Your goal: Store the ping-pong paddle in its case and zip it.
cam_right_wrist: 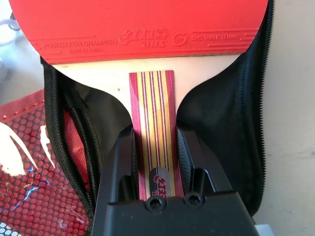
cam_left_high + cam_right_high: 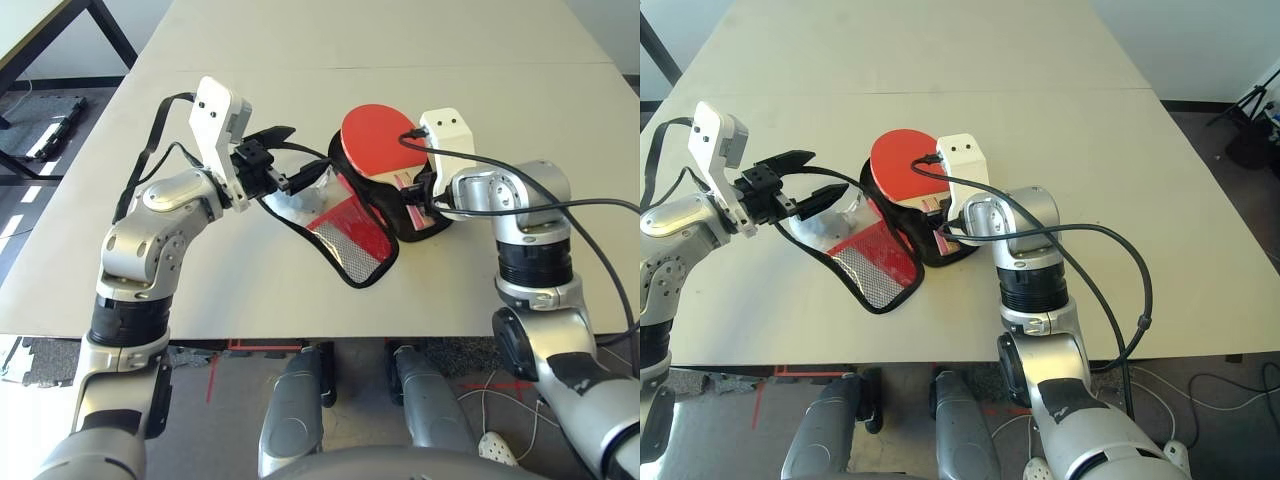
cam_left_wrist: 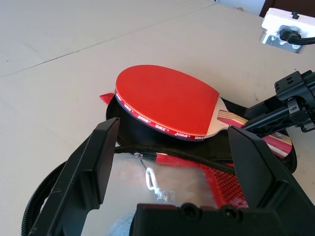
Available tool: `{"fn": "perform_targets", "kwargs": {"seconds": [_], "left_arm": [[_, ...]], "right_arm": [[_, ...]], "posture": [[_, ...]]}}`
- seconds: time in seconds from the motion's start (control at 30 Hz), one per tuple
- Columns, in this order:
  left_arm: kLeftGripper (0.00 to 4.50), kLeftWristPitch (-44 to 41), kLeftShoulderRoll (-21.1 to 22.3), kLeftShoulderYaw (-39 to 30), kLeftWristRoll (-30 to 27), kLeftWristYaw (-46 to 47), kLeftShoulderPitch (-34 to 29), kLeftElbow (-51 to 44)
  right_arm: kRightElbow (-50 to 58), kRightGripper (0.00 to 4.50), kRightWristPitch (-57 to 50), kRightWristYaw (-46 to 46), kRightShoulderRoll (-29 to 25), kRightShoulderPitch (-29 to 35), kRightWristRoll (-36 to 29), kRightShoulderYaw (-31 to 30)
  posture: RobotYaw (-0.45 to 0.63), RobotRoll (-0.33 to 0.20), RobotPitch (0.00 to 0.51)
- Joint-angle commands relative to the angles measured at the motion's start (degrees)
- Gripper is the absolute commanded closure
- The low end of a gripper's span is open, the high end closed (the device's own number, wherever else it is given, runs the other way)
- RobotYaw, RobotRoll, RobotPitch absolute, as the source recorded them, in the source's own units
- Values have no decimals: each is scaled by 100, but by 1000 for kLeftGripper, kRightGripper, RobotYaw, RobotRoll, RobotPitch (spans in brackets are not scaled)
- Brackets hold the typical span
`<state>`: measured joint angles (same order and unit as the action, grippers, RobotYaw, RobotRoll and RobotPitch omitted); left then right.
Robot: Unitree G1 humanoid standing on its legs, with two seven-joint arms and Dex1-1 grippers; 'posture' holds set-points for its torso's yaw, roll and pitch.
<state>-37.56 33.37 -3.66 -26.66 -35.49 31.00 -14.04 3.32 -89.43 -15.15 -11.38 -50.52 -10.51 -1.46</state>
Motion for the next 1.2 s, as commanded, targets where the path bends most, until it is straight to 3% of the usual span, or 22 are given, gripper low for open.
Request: {"fn": "perform_targets", "kwargs": {"seconds": [0.03,0.37,0.47,0.67,0.9,1.03,1.2], "left_arm": [[0,-56,36,-29,4,-7,-90,-97],[0,-43,25,14,6,-28,-53,-79],[0,-64,34,9,-6,-32,-38,-95],[0,-240,243,-225,-176,-94,112,-175],[0,-487,1093,-793,-329,-314,281,-188],[0,-509,1749,-1070,-295,-645,-90,-136],[0,-484,2414,-1586,-294,-1129,-1132,-107]], "right_arm": [[23,3061,-35,-25,-29,-80,-97,-124],[223,29,13,-79,-293,-16,-186,-178],[308,29,-13,-208,-472,-4,-290,-196],[247,29,829,-1073,-1665,49,-576,-433],[-130,29,2255,-2374,-2454,271,-898,-409],[-413,29,3254,-3170,-2847,490,-901,-448],[-899,29,4686,-4499,-3431,828,-926,-462]], "posture": [[165,0,227],[158,0,223],[158,0,223],[158,0,224],[167,0,227],[180,0,230],[192,0,236]]}}
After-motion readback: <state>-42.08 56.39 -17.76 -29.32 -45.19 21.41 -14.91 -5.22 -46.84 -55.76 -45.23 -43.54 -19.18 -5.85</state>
